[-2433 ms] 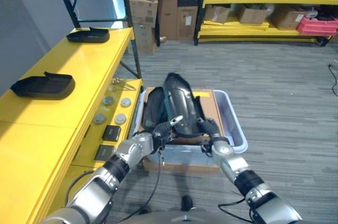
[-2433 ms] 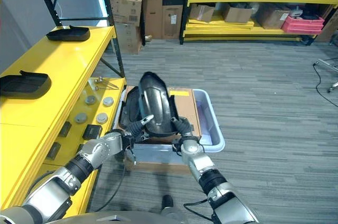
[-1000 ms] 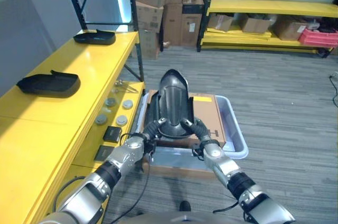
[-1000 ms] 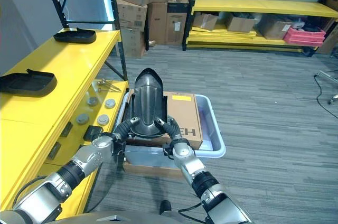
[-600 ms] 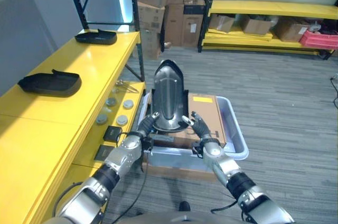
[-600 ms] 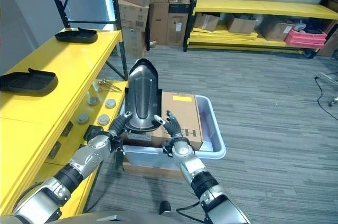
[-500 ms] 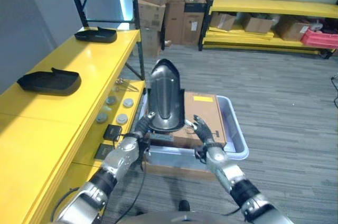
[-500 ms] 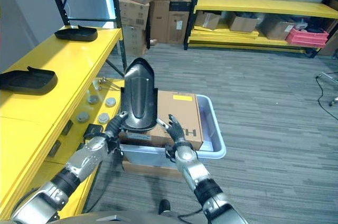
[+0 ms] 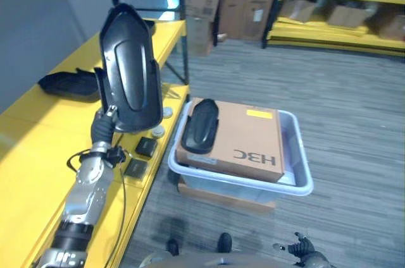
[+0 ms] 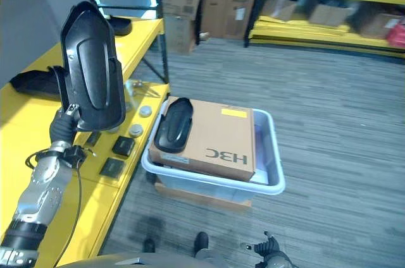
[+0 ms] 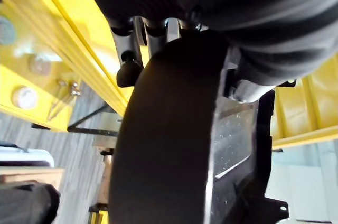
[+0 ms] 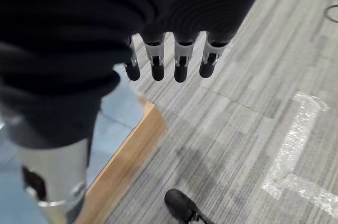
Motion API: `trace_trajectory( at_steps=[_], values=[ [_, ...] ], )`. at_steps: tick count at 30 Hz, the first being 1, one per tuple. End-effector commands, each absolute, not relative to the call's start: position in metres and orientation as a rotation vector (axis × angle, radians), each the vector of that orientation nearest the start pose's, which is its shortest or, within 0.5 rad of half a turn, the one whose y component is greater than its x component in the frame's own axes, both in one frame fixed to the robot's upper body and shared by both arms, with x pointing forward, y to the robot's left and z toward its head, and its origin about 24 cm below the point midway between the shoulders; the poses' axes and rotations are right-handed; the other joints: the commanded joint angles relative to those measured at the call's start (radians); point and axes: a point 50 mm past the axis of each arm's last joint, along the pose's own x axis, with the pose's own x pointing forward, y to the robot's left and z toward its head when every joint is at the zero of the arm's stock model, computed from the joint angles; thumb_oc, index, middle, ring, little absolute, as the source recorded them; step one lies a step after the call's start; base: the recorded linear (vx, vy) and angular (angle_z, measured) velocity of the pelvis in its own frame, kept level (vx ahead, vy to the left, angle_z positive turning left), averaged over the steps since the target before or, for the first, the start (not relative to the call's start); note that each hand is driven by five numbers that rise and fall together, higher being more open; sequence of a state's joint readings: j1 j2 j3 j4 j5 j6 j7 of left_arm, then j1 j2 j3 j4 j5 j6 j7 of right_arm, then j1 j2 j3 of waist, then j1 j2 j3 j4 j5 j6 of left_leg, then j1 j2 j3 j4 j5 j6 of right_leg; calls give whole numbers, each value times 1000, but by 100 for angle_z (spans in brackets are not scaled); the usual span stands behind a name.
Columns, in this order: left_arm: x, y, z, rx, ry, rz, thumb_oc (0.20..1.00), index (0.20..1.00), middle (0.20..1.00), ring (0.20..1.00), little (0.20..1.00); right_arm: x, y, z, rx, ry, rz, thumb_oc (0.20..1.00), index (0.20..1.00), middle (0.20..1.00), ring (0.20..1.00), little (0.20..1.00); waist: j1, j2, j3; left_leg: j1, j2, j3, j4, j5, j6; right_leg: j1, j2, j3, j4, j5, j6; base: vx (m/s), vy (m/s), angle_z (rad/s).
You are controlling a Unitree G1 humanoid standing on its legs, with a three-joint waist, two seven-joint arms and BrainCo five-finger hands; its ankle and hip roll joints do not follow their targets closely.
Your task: Move parts from the plastic box to the shelf.
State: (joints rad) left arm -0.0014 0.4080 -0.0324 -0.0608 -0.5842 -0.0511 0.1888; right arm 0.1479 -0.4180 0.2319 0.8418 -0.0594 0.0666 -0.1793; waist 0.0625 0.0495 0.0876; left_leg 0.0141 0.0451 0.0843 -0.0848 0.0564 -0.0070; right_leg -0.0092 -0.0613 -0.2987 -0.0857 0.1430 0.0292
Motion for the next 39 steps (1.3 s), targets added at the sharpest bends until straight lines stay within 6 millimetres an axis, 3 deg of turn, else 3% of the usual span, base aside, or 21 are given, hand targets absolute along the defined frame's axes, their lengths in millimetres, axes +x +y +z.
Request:
trace_trajectory(
  at_steps=[1, 2, 3, 6, 7, 11, 15, 17, 18, 19, 20, 21, 22, 23, 24, 25, 26, 27, 29, 34, 39],
  values=[
    [265, 233, 114, -185, -288, 162, 200, 200, 200, 200, 200, 130, -264, -124, -685, 934, -25, 1000, 1000, 1000, 1000, 1000, 8, -36, 1, -68, 11, 80, 15, 44, -50, 90, -42, -79, 8, -93, 79, 23, 61, 121],
    [262, 234, 108, -193, -274, 153, 200, 200, 200, 200, 200, 123, -260, -127, -690, 944, -33, 1000, 1000, 1000, 1000, 1000, 10, -29, 5, -68, 14, 166, 11, 34, -60, 115, -51, -135, 7, -108, 95, 26, 64, 122],
    [261, 234, 108, -194, -273, 156, 200, 200, 200, 200, 200, 123, -259, -128, -693, 944, -30, 1000, 1000, 1000, 1000, 1000, 9, -29, 7, -69, 14, 179, 11, 36, -60, 118, -53, -145, 7, -108, 97, 35, 76, 113],
    [255, 238, 97, -188, -257, 158, 200, 200, 200, 200, 200, 120, -251, -131, -687, 936, -35, 1000, 1000, 1000, 1000, 1000, 14, -15, 14, -98, 14, 308, 17, 61, -54, 128, -66, -226, 36, -115, 100, 2, 152, 148],
    [252, 240, 94, -188, -251, 167, 200, 200, 200, 200, 200, 121, -249, -131, -693, 932, -26, 1000, 1000, 1000, 1000, 1000, 22, -14, 14, -105, 11, 317, 23, 61, -50, 129, -69, -235, 44, -119, 99, 82, 225, 110],
    [237, 258, 85, -178, -232, 233, 200, 200, 200, 200, 200, 127, -239, -133, -734, 936, 30, 1000, 1000, 1000, 1000, 1000, 93, -13, 12, -127, -39, 254, 35, 35, -20, 152, -83, -233, 75, -153, 96, 148, 157, 57],
    [232, 265, 85, -154, -221, 225, 200, 200, 200, 200, 200, 125, -237, -136, -685, 959, -7, 1000, 1000, 1000, 1000, 1000, 137, -18, -2, -115, -66, 219, 29, 14, 6, 183, -103, -249, 109, -183, 105, 147, 87, 26],
    [234, 266, 88, -132, -228, 211, 200, 200, 200, 200, 200, 129, -238, -136, -632, 963, -62, 1000, 1000, 1000, 1000, 1000, 150, -18, -5, -110, -89, 192, 32, -1, 40, 165, -149, -238, 244, -173, 118, 233, 212, 46],
    [241, 264, 90, -124, -231, 192, 200, 200, 200, 200, 200, 131, -240, -135, -611, 957, -92, 1000, 1000, 1000, 1000, 1000, 130, -3, 7, -94, -111, 161, 42, -23, 77, 83, -214, -181, 476, -125, 135, 269, 316, 72],
    [245, 262, 90, -125, -235, 183, 200, 200, 200, 200, 200, 130, -241, -135, -603, 958, -102, 1000, 1000, 1000, 1000, 1000, 113, 6, 16, -85, -124, 138, 50, -36, 95, 24, -236, -131, 604, -105, 141, 281, 307, 91],
    [250, 257, 93, -125, -240, 166, 200, 200, 200, 200, 200, 130, -243, -135, -594, 962, -113, 1000, 1000, 1000, 1000, 1000, 84, 15, 32, -62, -140, 98, 50, -49, 111, -66, -222, -39, 737, -97, 138, 183, 113, 95],
    [253, 254, 94, -125, -243, 159, 200, 200, 200, 200, 200, 129, -244, -135, -592, 963, -117, 1000, 1000, 1000, 1000, 1000, 65, 18, 40, -50, -146, 71, 48, -55, 115, -111, -197, 3, 760, -96, 131, 85, -45, 104],
    [257, 250, 97, -125, -246, 143, 200, 200, 200, 200, 200, 127, -247, -135, -585, 965, -127, 1000, 1000, 1000, 1000, 1000, 44, 30, 49, -44, -137, 44, 49, -40, 116, -158, -161, 22, 722, -73, 97, 74, -198, 109],
    [260, 246, 98, -129, -245, 131, 200, 200, 200, 200, 200, 125, -249, -136, -577, 966, -134, 1000, 1000, 1000, 1000, 1000, 25, 32, 54, -28, -136, 6, 45, -42, 110, -178, -140, 46, 662, -69, 86, 102, -351, 98],
    [265, 241, 102, -131, -246, 111, 200, 200, 200, 200, 200, 123, -252, -136, -567, 966, -144, 1000, 1000, 1000, 1000, 1000, 8, 22, 60, -17, -137, -43, 48, -48, 98, -168, -128, 74, 513, -66, 81, 187, -374, 107],
    [266, 238, 103, -140, -243, 108, 200, 200, 200, 200, 200, 122, -254, -136, -573, 958, -138, 1000, 1000, 1000, 1000, 1000, 0, 16, 62, -13, -138, -66, 49, -52, 93, -163, -124, 90, 444, -65, 82, 254, -517, 131],
    [268, 233, 104, -156, -238, 88, 200, 200, 200, 200, 200, 120, -256, -136, -563, 943, -151, 1000, 1000, 1000, 1000, 1000, -18, -12, 63, -7, -152, -119, 55, -68, 86, -175, -120, 162, 224, 9, 109, 295, -485, 143],
    [266, 233, 102, -161, -234, 86, 200, 200, 200, 200, 200, 120, -256, -136, -550, 941, -170, 1000, 1000, 1000, 1000, 1000, -28, -22, 70, 8, -148, -153, 63, -87, 87, -187, -113, 206, 179, 59, 127, 327, -567, 164],
    [260, 236, 98, -180, -230, 104, 200, 200, 200, 200, 200, 121, -264, -132, -566, 964, -179, 1000, 1000, 1000, 1000, 1000, -28, -43, 65, 20, -91, -145, 52, -79, 52, -125, -110, 199, 122, 31, 140, 215, -381, 145],
    [265, 228, 102, -199, -201, 109, 200, 200, 200, 200, 200, 99, -291, -132, -620, 1059, -223, 1000, 1000, 1000, 1000, 1000, -31, -76, 47, -16, 0, -57, 75, -39, -16, -13, -90, 127, 67, -23, 115, 111, -217, 30],
    [277, 215, 99, -181, -162, 58, 200, 200, 200, 200, 200, 86, -304, -131, -571, 1087, -320, 1000, 1000, 1000, 1000, 1000, -57, -70, 44, -32, 49, 52, 78, -7, -40, 20, -90, 52, 54, -42, 101, 23, -87, 33]
  ],
)
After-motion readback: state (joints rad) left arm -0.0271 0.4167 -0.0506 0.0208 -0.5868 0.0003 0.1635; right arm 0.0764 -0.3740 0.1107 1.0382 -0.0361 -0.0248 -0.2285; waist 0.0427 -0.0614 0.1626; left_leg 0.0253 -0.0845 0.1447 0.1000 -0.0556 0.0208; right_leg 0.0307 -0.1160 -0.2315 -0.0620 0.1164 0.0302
